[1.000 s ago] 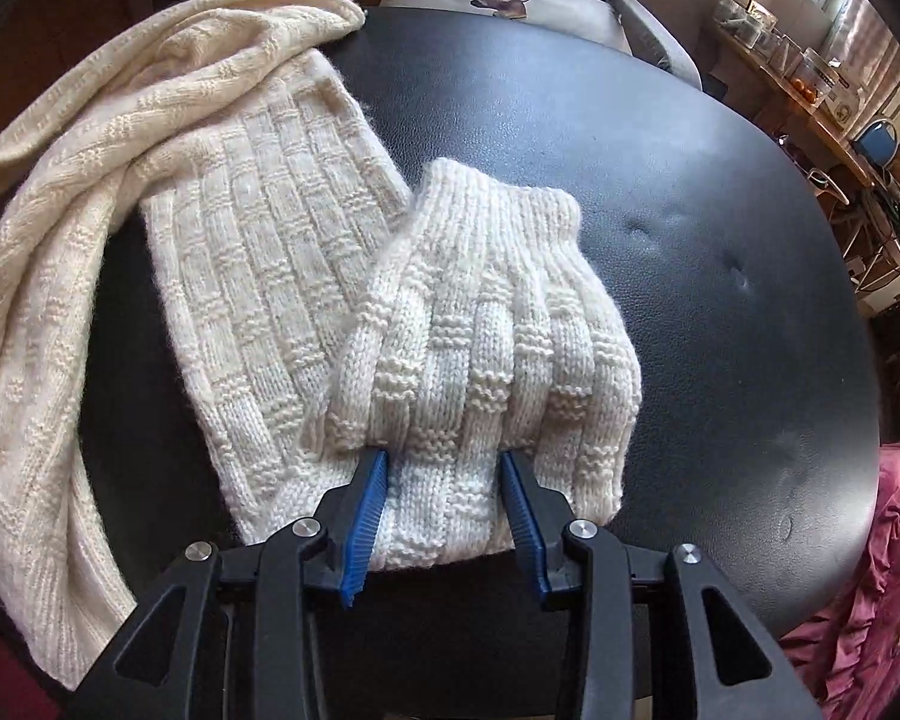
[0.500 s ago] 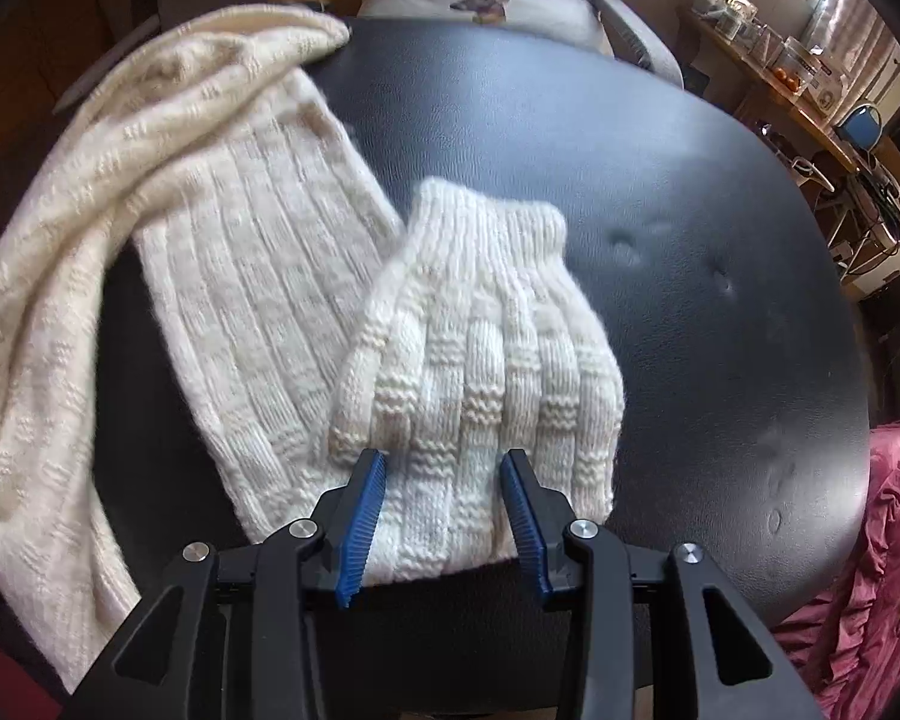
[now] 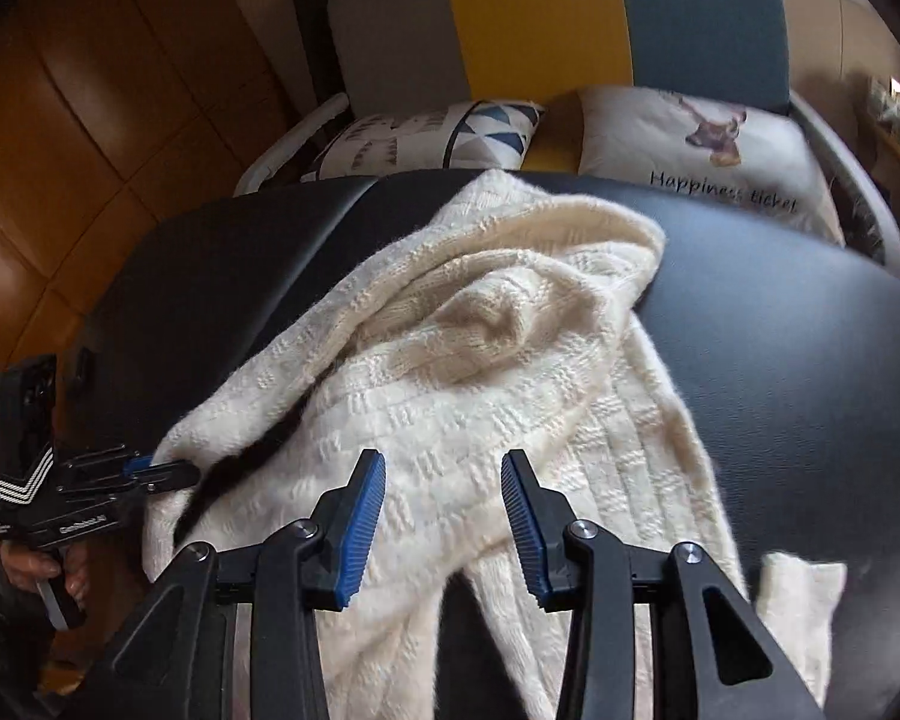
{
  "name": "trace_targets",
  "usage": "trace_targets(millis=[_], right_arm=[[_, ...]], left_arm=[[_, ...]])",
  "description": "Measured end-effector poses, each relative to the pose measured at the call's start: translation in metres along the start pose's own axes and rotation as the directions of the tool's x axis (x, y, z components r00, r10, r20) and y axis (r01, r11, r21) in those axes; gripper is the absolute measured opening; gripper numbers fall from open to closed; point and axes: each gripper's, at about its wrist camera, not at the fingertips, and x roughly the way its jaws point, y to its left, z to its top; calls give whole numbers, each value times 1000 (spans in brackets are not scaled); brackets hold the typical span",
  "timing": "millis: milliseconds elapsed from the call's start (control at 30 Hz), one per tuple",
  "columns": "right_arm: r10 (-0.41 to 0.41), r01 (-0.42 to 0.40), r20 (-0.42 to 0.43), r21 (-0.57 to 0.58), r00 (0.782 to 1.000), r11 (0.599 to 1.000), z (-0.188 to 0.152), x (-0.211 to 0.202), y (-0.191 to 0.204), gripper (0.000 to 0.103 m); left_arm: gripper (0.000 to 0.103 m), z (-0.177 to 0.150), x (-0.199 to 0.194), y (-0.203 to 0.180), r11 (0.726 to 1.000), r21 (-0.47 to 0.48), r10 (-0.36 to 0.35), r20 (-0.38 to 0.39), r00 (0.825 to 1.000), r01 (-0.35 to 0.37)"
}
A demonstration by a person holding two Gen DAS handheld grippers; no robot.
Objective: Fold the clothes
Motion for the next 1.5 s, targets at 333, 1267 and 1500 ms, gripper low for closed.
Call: trace_targets(millis=[333, 1267, 1500], right_arm=[[66, -64, -44, 45, 997, 997, 20, 81, -6, 41], [98, -109, -49, -316, 994, 943, 33, 39, 160, 41], [11, -63, -155, -334, 988, 940, 27, 98, 187, 41]], left_arm=[[12, 14, -79, 120, 895, -349, -214, 213, 953, 279], [72, -93, -131, 218, 843, -537, 49, 16, 999, -33], [20, -103, -112, 195, 872, -475, 165, 56, 985, -119]])
